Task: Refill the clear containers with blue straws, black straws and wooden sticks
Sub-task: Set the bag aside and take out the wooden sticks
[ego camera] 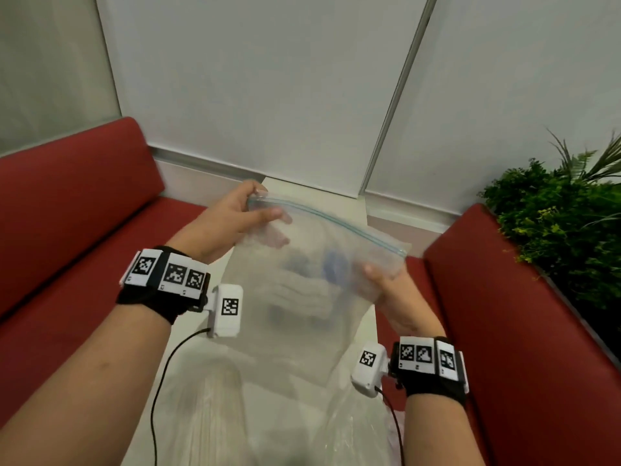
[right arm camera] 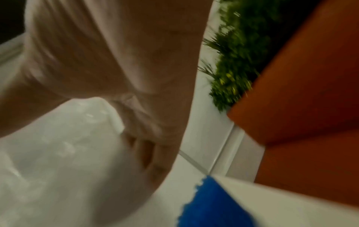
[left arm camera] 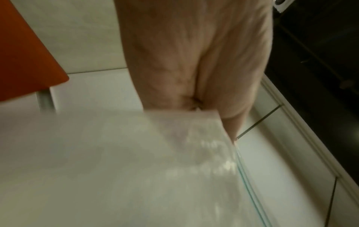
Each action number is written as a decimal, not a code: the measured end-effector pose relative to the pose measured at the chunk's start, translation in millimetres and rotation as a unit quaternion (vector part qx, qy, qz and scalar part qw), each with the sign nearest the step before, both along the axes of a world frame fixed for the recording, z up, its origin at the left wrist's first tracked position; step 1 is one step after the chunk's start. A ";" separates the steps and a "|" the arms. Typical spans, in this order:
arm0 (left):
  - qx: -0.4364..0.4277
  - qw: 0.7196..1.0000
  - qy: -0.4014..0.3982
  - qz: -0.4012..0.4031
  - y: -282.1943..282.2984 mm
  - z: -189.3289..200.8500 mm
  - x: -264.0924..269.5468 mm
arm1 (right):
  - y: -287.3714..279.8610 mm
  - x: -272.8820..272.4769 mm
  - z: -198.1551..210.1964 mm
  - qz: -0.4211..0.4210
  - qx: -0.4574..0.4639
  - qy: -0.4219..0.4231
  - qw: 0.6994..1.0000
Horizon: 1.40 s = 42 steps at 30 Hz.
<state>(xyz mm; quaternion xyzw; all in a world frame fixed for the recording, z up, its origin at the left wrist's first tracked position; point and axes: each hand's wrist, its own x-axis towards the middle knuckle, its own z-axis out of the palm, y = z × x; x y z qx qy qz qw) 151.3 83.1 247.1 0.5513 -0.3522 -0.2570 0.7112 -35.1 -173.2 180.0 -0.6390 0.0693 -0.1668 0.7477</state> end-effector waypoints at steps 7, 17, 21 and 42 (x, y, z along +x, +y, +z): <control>0.138 0.987 0.068 -0.052 6.8 -36.1 12.3 | -9.1 -8.8 -24.1 -0.066 0.097 0.016 0.993; 0.161 0.980 -0.007 -0.117 -17.3 -52.1 5.2 | -7.7 -43.2 -41.3 -0.060 0.127 0.042 0.989; 0.091 0.994 0.049 0.031 -28.0 -56.2 5.4 | -16.1 -70.5 -49.8 -0.075 0.094 0.142 0.983; 0.295 0.886 -0.210 -0.290 -132.6 -55.7 -68.2 | -30.2 -138.4 -90.3 -0.102 -0.009 0.137 0.985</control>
